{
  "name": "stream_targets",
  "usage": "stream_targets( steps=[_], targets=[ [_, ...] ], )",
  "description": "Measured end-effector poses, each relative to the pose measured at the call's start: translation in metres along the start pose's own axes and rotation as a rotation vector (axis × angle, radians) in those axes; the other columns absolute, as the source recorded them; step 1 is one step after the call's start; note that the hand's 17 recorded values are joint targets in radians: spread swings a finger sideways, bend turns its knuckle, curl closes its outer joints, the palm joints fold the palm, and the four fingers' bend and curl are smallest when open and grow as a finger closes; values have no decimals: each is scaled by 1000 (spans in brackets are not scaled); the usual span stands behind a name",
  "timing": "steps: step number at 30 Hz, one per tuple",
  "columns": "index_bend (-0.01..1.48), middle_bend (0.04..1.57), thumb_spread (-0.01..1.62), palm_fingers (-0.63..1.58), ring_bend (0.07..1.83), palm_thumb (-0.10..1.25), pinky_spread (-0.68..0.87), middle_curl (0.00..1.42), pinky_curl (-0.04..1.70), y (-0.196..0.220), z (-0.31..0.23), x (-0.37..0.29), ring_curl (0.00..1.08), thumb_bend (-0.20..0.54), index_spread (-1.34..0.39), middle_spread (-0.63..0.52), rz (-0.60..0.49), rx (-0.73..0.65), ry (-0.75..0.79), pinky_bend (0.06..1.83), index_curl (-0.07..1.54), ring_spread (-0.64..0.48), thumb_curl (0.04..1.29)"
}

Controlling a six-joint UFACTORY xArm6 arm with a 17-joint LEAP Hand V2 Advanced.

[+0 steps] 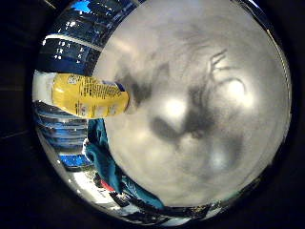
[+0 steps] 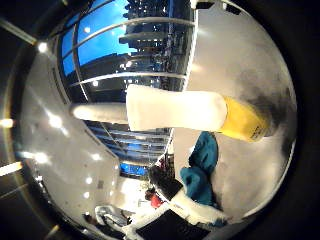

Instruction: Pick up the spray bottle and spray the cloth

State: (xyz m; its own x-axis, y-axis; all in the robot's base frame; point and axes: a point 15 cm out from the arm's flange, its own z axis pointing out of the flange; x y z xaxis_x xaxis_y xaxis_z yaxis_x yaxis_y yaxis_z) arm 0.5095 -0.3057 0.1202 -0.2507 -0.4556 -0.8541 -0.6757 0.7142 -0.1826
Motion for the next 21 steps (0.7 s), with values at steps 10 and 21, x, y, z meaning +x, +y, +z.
stream_targets(
  steps=[10,21],
  targets=[
    [146,201,955,0,349,442,369,335,317,4,20,-6,268,-31,-201,135,-19,-20,16,440,243,172,290],
    [149,212,943,26,348,407,371,342,313,2,53,-4,266,-30,-192,127,16,-36,23,430,248,173,285]
  ],
)
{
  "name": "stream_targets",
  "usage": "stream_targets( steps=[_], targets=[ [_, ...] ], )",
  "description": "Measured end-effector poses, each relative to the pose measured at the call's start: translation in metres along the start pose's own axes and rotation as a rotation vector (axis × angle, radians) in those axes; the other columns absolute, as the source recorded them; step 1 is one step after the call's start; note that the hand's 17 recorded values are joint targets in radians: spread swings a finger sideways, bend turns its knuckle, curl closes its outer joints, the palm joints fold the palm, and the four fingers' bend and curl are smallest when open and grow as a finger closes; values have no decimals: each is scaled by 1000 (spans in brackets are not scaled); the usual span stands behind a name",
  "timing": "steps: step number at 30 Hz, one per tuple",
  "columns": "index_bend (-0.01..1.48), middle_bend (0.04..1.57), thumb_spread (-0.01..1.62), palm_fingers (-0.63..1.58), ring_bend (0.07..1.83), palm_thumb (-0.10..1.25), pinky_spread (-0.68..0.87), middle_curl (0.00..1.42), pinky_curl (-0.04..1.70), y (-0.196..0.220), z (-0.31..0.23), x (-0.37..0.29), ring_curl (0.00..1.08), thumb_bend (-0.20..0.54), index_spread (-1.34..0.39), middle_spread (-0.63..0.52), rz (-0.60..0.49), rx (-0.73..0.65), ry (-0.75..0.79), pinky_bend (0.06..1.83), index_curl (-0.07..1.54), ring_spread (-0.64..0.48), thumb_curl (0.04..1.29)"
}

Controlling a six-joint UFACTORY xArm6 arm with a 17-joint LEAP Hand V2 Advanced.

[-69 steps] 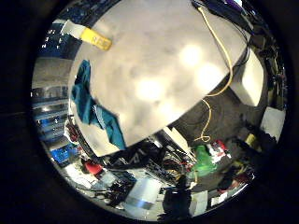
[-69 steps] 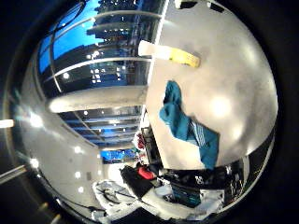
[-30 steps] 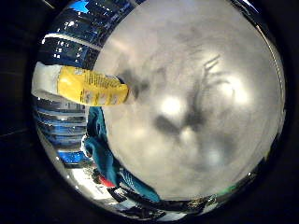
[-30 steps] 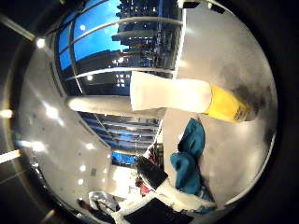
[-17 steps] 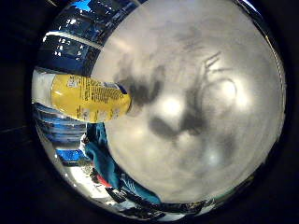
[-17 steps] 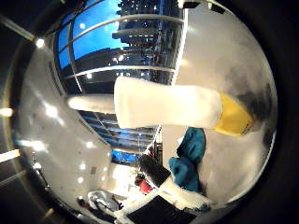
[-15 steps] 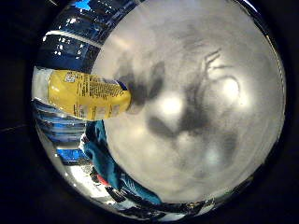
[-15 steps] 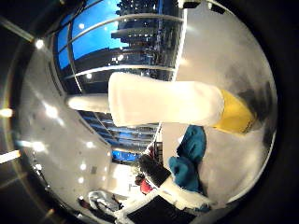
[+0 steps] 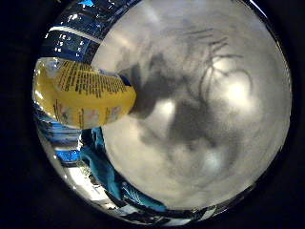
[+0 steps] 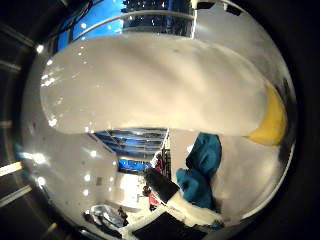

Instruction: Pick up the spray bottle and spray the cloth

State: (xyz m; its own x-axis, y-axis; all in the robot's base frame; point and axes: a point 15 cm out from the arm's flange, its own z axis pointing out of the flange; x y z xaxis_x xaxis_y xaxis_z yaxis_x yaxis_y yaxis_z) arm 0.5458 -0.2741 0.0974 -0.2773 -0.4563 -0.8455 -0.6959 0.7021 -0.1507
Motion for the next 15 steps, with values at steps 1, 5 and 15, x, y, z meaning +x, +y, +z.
stream_targets(
  steps=[1,5,15],
  targets=[
    [148,217,946,31,347,408,374,344,313,1,4,-3,265,-29,-187,121,1,-6,-1,430,249,173,286],
    [154,262,949,134,355,408,380,356,307,6,24,-18,263,-29,-171,89,-9,-35,-9,424,255,164,287],
    [202,642,959,1071,882,549,-99,529,336,-23,36,-41,423,-15,-322,-142,-33,-5,-42,671,293,-129,307]
  ],
)
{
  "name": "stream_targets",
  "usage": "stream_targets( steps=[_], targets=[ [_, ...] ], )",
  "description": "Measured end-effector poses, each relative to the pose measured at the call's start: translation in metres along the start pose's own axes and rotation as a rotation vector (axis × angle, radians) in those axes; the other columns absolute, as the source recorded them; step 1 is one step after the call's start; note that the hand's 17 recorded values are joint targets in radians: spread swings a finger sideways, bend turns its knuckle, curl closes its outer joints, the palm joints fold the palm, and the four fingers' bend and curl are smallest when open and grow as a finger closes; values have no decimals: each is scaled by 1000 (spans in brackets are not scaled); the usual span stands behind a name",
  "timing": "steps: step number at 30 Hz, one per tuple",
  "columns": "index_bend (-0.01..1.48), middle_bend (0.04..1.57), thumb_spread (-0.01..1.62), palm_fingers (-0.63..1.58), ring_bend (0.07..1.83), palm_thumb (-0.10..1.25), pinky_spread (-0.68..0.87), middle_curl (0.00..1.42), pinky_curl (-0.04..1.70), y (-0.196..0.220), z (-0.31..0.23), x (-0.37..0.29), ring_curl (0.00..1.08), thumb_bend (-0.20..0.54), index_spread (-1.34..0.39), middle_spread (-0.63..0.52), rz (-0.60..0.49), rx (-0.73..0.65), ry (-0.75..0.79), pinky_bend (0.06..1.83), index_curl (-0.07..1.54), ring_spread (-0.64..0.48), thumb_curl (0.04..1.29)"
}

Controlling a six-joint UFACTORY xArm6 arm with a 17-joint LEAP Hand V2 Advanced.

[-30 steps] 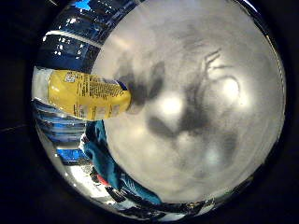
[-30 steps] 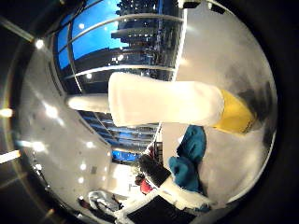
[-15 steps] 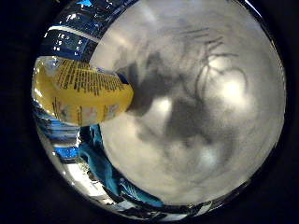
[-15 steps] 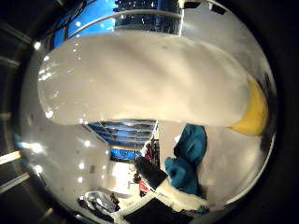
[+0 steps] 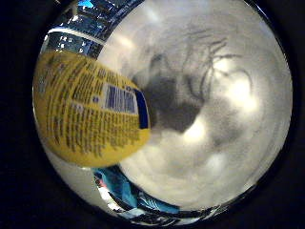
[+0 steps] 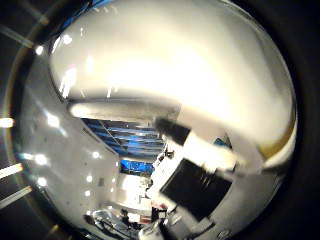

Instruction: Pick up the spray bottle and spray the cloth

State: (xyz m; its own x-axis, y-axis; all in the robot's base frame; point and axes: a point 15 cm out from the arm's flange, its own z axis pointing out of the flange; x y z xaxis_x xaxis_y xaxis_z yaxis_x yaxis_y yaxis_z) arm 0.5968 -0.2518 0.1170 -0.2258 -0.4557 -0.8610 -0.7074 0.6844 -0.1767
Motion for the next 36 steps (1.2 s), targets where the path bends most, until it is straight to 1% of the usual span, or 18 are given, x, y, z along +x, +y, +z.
stream_targets(
  steps=[1,2,4,6,7,8,9,12,15,18,21,23,25,27,31,33,36],
  targets=[
    [265,708,963,1185,936,586,-184,572,384,0,0,0,464,-11,-353,-152,0,1,0,756,341,-154,311],
    [338,766,969,1287,964,615,-234,600,416,0,0,0,482,-7,-374,-153,0,2,-1,827,381,-163,315],
    [524,889,974,1291,1048,682,-289,658,484,-3,0,-2,521,-9,-395,-153,9,13,-13,954,487,-180,323],
    [679,991,979,1288,1124,745,-288,698,539,-5,-1,-5,552,-6,-389,-144,14,26,-31,1051,581,-186,333],
    [700,1011,979,1287,1133,754,-289,704,548,-8,-5,-4,555,-6,-388,-143,20,39,-38,1065,594,-186,334],
    [780,1067,983,1302,1161,806,-279,719,574,-11,-8,-2,569,6,-375,-138,25,49,-42,1109,635,-186,345],
    [879,1128,979,1261,1217,856,-264,738,615,-12,-11,-1,591,1,-354,-133,27,54,-44,1162,692,-187,357],
    [1015,1226,982,1196,1303,910,-234,764,696,-16,-24,2,628,-12,-307,-125,33,68,-54,1239,771,-191,381],
    [1073,1269,982,1173,1340,932,-216,771,744,-17,-31,0,646,-12,-285,-122,31,70,-68,1263,799,-191,398],
    [1122,1311,996,1145,1374,983,-197,770,810,-14,-38,-8,666,-4,-257,-116,30,53,-105,1285,819,-194,426],
    [1164,1350,1012,1122,1392,1050,-178,763,896,-7,-44,-23,684,-3,-232,-104,25,16,-152,1287,828,-198,469],
    [1178,1367,1016,1118,1395,1066,-171,755,945,2,-48,-40,692,-8,-223,-96,7,-29,-183,1276,829,-194,489],
    [1185,1377,1021,1113,1397,1080,-164,748,983,14,-54,-53,699,-7,-218,-91,-18,-87,-180,1267,829,-194,509],
    [1192,1389,1019,1108,1400,1082,-157,737,1038,24,-62,-56,705,-11,-212,-86,-19,-139,-151,1244,827,-192,532],
    [1196,1399,1019,1111,1402,1077,-148,720,1123,46,-88,-55,714,-11,-205,-82,-19,-273,-41,1207,822,-190,567],
    [1197,1404,1019,1112,1404,1075,-145,711,1174,55,-108,-69,719,-13,-203,-80,-55,-376,12,1182,818,-191,585],
    [1198,1410,1015,1114,1402,1073,-142,701,1230,84,-133,-92,723,-13,-201,-79,-79,-544,51,1153,815,-197,605]
  ],
)
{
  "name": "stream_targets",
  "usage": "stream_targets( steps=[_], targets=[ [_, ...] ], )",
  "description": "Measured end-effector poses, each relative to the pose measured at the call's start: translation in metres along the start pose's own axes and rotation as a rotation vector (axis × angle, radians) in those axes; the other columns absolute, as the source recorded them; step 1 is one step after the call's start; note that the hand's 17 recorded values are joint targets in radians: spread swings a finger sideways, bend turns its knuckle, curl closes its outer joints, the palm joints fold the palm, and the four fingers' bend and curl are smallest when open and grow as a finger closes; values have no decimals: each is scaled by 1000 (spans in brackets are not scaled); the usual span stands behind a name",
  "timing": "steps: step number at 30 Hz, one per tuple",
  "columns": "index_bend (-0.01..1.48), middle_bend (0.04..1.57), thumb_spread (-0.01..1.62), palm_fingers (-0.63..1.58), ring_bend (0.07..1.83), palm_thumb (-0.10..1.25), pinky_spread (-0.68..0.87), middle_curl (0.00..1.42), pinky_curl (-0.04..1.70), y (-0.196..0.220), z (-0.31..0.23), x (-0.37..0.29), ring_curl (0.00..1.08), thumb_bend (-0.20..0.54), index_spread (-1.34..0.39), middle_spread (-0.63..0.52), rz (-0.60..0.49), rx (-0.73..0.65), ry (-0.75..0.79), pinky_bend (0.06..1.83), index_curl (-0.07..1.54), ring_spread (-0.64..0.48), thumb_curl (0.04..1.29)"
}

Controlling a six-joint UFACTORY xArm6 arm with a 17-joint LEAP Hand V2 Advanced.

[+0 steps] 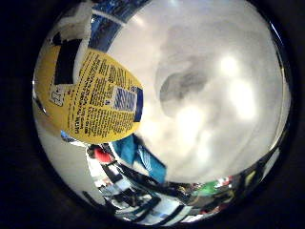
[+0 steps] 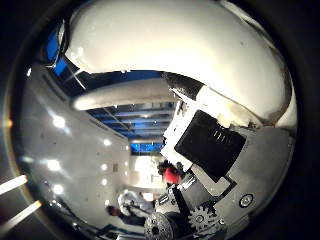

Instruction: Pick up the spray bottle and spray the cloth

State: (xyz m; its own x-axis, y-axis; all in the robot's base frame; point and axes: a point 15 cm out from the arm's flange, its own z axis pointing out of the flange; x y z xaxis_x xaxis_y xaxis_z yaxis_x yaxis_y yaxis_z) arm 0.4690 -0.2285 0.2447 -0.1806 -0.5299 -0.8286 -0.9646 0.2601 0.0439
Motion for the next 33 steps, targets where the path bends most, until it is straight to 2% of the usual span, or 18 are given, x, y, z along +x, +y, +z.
stream_targets(
  steps=[8,12,15,21,28,33],
  targets=[
    [1202,1420,1003,1124,1388,1063,-139,677,1344,53,-38,-23,732,-14,-196,-87,-78,-164,277,1089,803,-204,639],
    [1201,1425,1003,1128,1384,1061,-138,672,1375,73,-27,-31,735,-14,-196,-88,-115,-290,331,1072,800,-205,648],
    [1201,1428,1002,1129,1381,1065,-138,669,1394,82,-25,-38,737,-13,-196,-89,-167,-379,430,1062,798,-206,657],
    [1196,1430,1002,1130,1378,1064,-138,664,1420,102,0,-74,741,-14,-197,-89,-283,-552,640,1049,797,-207,667],
    [1196,1432,996,1130,1371,1056,-137,660,1439,139,55,-96,748,-13,-197,-95,-427,-703,852,1040,797,-210,678],
    [1195,1433,994,1131,1367,1059,-137,658,1449,155,86,-103,753,-11,-198,-96,-502,-754,954,1035,797,-211,686]
  ],
)
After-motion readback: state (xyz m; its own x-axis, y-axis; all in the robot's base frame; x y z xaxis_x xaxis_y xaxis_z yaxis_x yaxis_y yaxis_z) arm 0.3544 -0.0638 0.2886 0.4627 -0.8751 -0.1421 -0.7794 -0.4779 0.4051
